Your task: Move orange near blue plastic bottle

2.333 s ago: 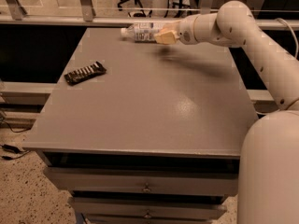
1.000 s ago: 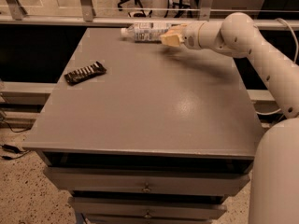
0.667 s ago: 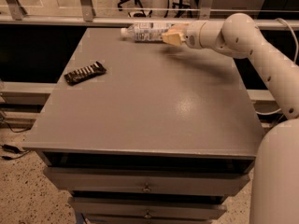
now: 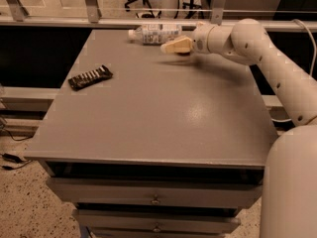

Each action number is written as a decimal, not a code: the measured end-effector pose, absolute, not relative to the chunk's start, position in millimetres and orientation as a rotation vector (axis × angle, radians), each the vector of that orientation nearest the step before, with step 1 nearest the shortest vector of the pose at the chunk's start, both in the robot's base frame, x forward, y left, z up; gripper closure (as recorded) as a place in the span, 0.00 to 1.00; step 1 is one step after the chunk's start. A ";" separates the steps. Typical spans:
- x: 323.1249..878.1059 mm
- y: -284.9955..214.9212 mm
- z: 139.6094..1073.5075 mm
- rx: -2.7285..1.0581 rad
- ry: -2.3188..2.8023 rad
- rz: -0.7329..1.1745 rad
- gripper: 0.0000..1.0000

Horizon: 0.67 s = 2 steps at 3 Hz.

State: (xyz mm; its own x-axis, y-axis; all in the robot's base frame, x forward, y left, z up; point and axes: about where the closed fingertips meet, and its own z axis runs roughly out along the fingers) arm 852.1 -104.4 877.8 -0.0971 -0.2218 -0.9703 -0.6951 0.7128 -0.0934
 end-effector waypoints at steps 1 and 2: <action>845.7 -110.5 879.1 -0.754 1.655 0.469 0.00; 830.8 -122.6 887.1 -0.768 1.638 0.472 0.00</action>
Offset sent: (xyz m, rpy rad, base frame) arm -0.0259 -0.0317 0.0082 -0.0052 -0.0174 0.0064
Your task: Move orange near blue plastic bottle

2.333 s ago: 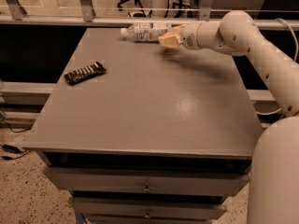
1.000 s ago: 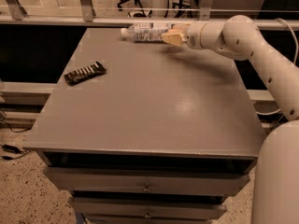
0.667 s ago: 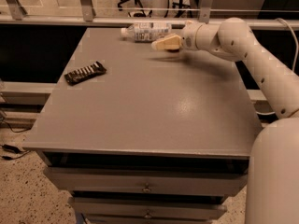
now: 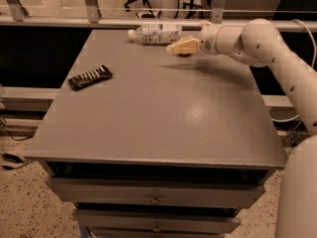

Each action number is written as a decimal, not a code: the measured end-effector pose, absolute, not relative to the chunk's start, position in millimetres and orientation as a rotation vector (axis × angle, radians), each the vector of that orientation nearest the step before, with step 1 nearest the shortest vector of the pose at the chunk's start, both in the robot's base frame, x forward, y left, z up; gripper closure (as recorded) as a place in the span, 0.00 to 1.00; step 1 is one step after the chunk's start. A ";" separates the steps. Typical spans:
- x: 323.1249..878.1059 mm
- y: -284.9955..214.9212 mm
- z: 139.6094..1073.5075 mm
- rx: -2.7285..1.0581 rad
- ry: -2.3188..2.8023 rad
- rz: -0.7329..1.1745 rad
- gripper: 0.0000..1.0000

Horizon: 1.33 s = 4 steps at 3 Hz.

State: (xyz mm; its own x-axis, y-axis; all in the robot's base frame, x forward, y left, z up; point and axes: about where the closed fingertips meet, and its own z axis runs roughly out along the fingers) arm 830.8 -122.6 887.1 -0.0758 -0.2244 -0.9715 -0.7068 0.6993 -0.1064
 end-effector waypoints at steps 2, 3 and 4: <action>750.8 -189.3 909.9 -0.927 1.563 0.490 0.00; 714.8 -218.5 905.2 -0.918 1.549 0.518 0.00; 709.8 -227.4 901.7 -0.907 1.558 0.515 0.00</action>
Offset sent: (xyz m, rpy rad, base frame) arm -0.1282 -0.1124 0.0323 -0.0931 -0.0728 0.1953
